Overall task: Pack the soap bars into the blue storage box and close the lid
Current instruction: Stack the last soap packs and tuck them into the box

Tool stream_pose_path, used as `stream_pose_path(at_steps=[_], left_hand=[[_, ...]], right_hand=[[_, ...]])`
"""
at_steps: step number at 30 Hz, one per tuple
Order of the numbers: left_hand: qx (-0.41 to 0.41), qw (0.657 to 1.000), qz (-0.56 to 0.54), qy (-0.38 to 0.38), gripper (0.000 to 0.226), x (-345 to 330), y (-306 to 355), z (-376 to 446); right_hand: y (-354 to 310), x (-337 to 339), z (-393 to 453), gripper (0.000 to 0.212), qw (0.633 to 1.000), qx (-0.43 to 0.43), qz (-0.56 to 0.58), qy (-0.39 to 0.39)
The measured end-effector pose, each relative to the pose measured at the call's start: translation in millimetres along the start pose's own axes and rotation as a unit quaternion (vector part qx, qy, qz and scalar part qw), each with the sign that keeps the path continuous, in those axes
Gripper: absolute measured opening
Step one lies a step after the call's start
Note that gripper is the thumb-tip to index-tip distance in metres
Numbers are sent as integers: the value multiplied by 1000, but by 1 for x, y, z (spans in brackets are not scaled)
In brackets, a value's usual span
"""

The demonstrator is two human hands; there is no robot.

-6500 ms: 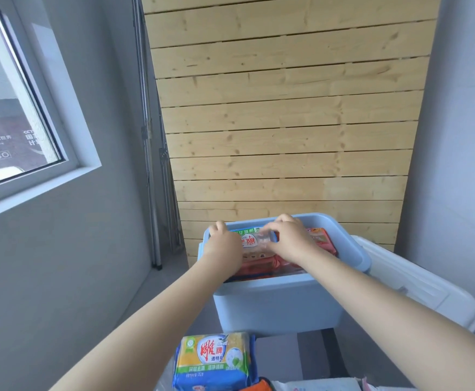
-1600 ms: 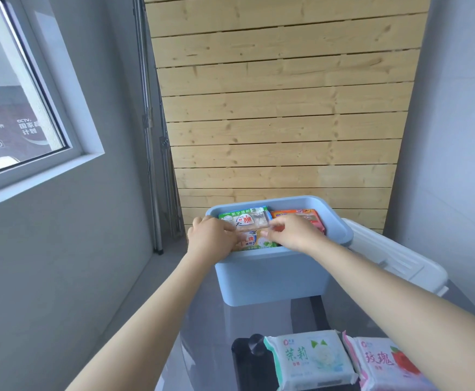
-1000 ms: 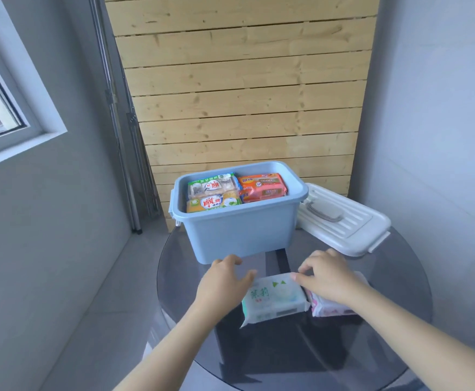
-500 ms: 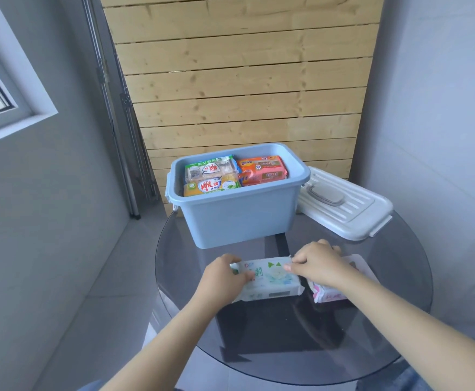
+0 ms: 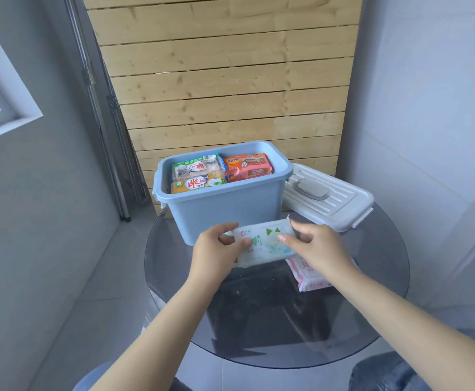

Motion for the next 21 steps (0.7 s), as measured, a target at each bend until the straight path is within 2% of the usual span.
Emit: stream_pose_path(at_steps=[3,6,8,13,17,21], left_hand=[[27,997,-43,-58,31,-28,5,-8],[58,990,-80,-97,40,-57,4,-11],[57,989,-70,-113,46,-76,3,-13],[48,989,-54,-131,55,-104,-4,-15],[43,989,-23,-139,61,-111,-1,-15],[97,985,-35,-141,65,-113,-8,-16]], right_hand=[[11,25,-5,39,999,-29,-5,14],[21,51,-8,29,997,-53,-45,36],[31,63,-11,31,994,-71,-74,25],[50,75,-12,37,990,-104,-100,10],[52,82,-12,28,988,-122,-98,-6],[60,78,-12,30,985,-158,-60,-45]])
Point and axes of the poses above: each hand's wrist, its own z-axis towards the middle knuckle, its own x-axis out of the back of the hand, y = z × x, the point moved 5 cm from there along z, towards the middle knuckle, and after that the axes turned 2 degrees about x, right-handed, at the moved point
